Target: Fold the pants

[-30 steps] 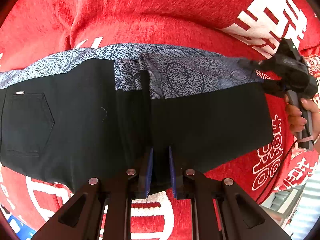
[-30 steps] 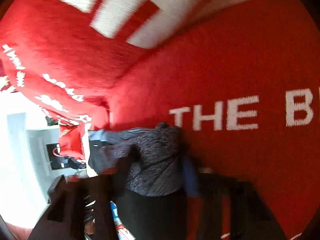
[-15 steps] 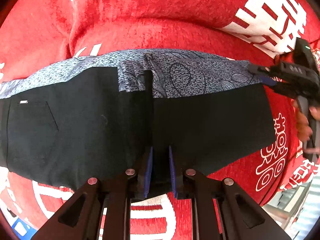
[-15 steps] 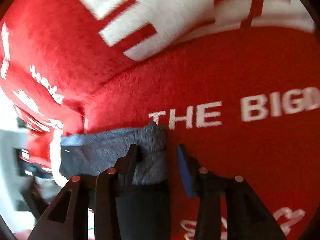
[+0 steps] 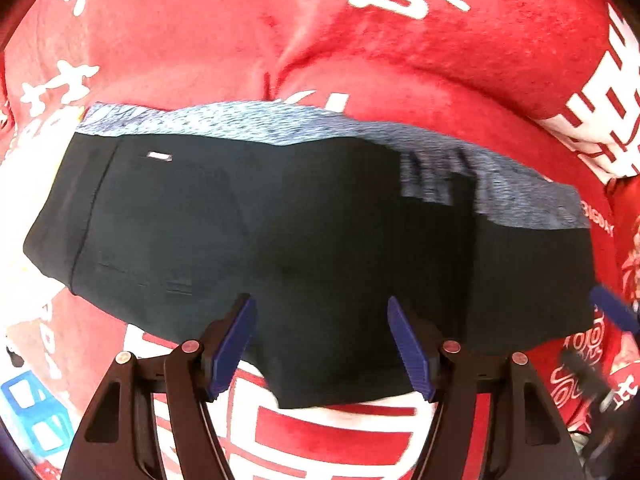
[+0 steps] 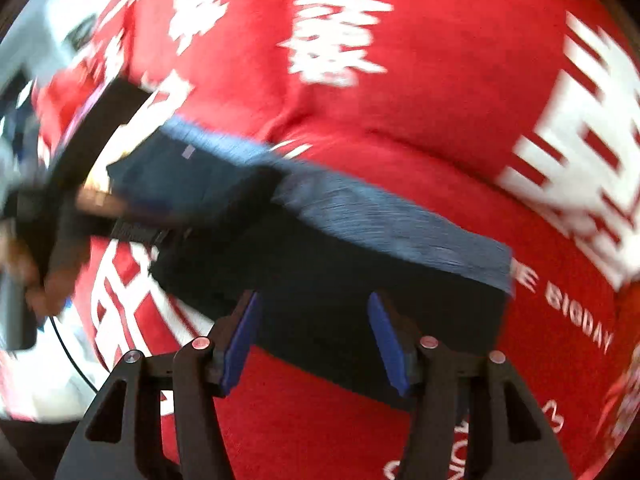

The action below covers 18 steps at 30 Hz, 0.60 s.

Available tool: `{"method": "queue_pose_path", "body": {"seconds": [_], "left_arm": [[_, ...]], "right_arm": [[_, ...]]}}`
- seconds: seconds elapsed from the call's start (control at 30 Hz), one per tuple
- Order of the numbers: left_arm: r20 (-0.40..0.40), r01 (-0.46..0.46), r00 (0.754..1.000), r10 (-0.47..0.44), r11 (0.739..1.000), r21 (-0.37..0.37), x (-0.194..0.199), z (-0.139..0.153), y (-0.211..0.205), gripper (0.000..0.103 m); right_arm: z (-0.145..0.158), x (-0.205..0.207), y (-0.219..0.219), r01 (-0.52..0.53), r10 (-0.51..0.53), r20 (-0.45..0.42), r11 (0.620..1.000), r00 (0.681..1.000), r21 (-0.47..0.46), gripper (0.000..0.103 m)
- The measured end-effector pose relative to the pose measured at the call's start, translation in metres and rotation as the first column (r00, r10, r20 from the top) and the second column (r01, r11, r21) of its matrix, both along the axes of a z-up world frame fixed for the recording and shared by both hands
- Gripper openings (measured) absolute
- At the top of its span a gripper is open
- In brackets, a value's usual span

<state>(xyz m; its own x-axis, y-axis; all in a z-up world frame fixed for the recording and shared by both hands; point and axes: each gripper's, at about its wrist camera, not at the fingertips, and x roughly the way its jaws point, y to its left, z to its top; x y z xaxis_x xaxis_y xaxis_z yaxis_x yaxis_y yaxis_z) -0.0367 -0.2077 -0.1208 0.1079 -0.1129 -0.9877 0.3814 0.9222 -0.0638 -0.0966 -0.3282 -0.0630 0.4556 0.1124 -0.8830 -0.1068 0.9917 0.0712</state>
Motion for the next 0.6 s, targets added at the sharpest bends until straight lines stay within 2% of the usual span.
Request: {"method": "queue_pose_path", "body": {"seconds": [0.13,0.27,0.3,0.37,0.4,0.5,0.6], "left_arm": [[-0.011,0.047,0.999,-0.047,0.999,0.009,0.008,-0.012,0.007,0.069],[-0.019,0.071,0.997,-0.071,0.997,-0.005,0.01,-0.019,0.012,0.069],[-0.022,0.07,0.997,-0.07,0.997,-0.016,0.01,-0.019,0.013,0.069],[-0.024,0.069,0.997,-0.07,0.997,-0.03,0.01,-0.017,0.016,0.069],[-0.022,0.07,0.997,-0.07,0.997,-0.032,0.01,-0.015,0.018,0.069],[-0.011,0.071,0.997,-0.071,0.997,-0.034,0.012,-0.01,0.029,0.069],[-0.008,0.05,0.999,-0.05,0.998,-0.023,0.016,-0.009,0.04,0.069]], "right_arm": [[-0.02,0.008,0.048,-0.077,0.079,0.01,0.987,0.997,-0.141,0.061],[-0.037,0.008,0.067,-0.129,0.128,-0.02,0.959,0.992,-0.254,0.06],[-0.043,0.011,0.07,-0.135,0.129,-0.041,0.953,0.991,-0.27,0.05],[-0.044,0.018,0.066,-0.11,0.096,-0.075,0.971,0.993,-0.21,0.019],[-0.041,0.021,0.065,-0.087,0.074,-0.071,0.976,0.995,-0.202,0.011],[-0.025,0.028,0.072,-0.073,0.064,-0.049,0.98,0.997,-0.187,0.011],[-0.031,0.032,0.084,-0.095,0.082,-0.081,0.979,0.993,-0.182,0.011]]}}
